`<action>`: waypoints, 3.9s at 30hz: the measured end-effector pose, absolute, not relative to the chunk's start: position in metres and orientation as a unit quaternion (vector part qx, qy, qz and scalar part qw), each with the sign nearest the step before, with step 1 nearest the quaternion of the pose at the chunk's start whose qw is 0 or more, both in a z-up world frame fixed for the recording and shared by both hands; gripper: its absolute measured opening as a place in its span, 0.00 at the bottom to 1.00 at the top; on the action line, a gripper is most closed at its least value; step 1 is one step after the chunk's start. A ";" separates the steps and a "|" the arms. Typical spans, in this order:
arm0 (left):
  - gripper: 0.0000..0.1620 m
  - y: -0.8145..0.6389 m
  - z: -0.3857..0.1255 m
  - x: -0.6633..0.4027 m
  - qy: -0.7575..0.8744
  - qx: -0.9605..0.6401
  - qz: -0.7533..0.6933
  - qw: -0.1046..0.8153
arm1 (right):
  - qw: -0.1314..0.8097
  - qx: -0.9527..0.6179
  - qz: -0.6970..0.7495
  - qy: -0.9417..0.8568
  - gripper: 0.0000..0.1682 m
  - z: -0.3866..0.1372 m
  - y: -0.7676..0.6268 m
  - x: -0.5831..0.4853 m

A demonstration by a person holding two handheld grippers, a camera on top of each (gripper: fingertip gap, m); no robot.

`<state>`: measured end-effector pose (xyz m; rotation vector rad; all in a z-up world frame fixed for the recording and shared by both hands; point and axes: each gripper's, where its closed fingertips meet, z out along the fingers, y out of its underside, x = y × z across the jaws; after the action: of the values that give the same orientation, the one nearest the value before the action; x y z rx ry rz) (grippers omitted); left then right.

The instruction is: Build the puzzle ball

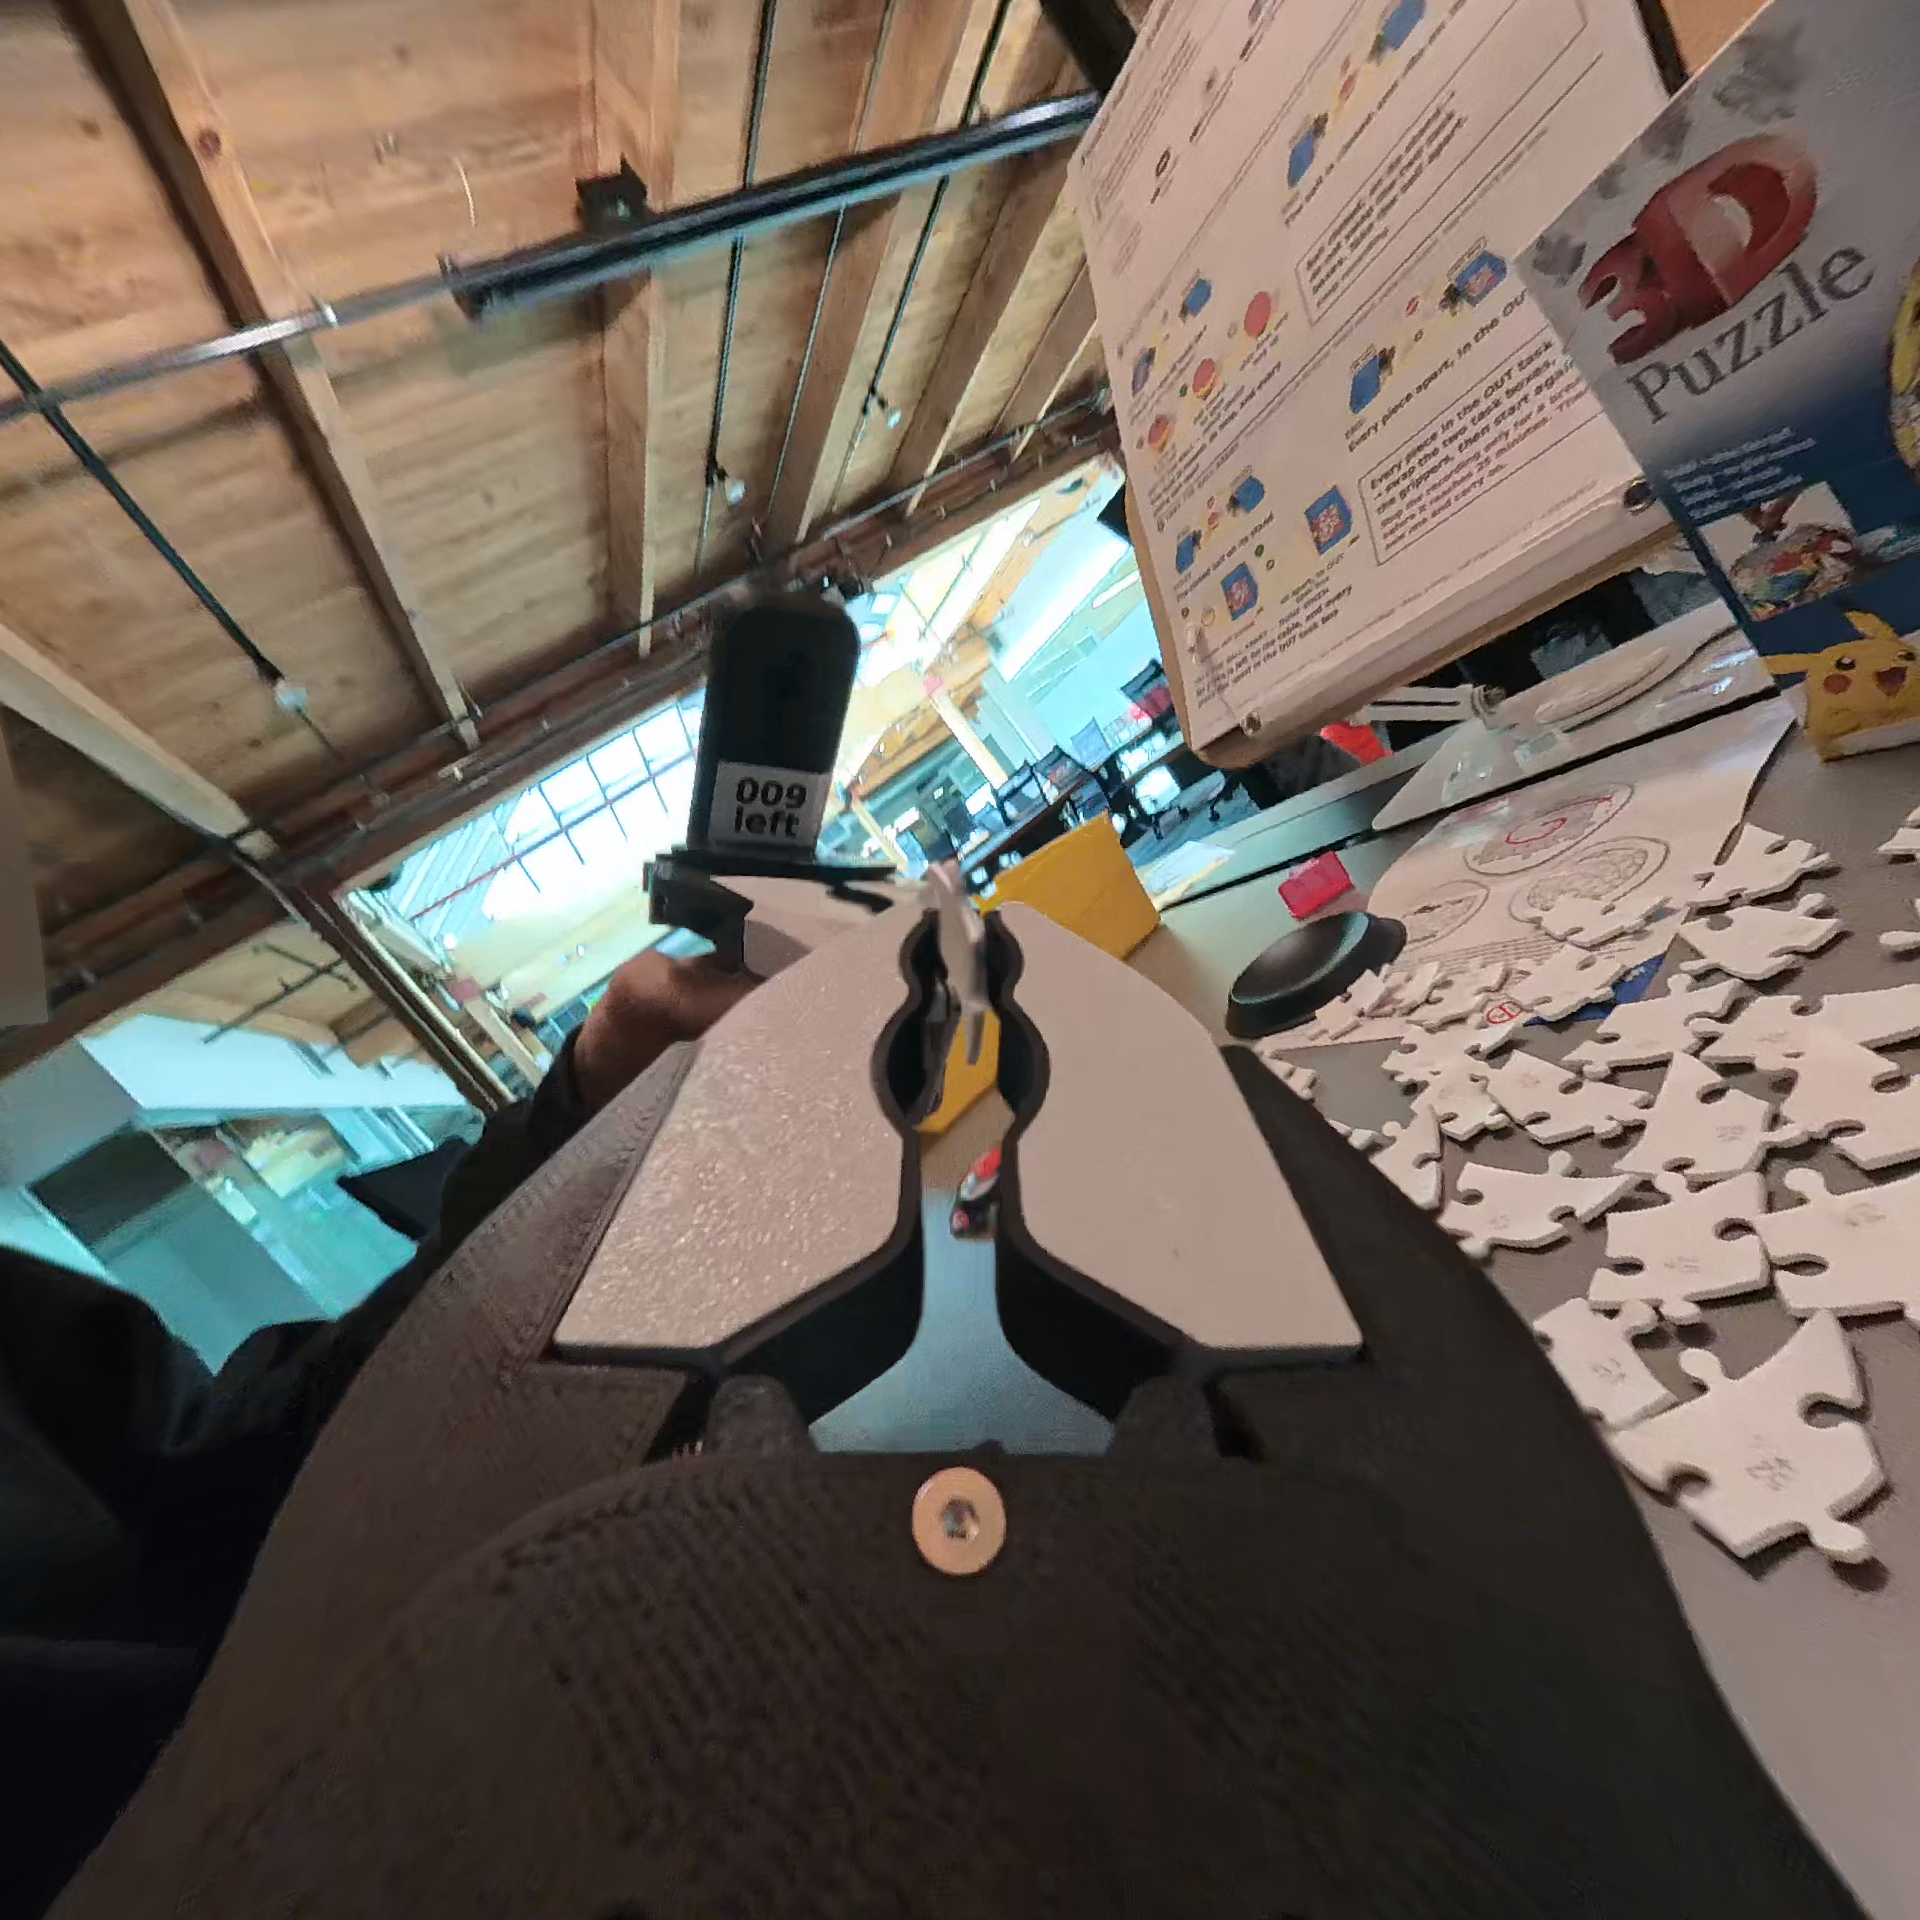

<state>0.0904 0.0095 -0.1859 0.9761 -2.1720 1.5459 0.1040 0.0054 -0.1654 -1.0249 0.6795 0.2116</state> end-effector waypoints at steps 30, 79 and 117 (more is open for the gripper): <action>0.01 0.080 -0.294 0.221 -0.864 0.388 0.126 0.294 | 0.600 -0.785 -0.059 0.139 0.27 -0.239 0.025 0.078; 0.29 0.548 -0.248 0.096 -0.658 0.745 0.043 -0.101 | 0.529 -0.834 -0.084 0.129 0.41 -0.262 0.069 0.090; 0.23 0.581 -0.265 0.086 -0.431 0.875 0.121 -0.185 | 0.528 -0.834 -0.099 0.126 0.39 -0.262 0.065 0.091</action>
<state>0.0865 0.5807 -0.2651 3.1289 -1.5415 0.4311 0.0911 0.0654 -0.2617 -1.9927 0.3000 -0.2375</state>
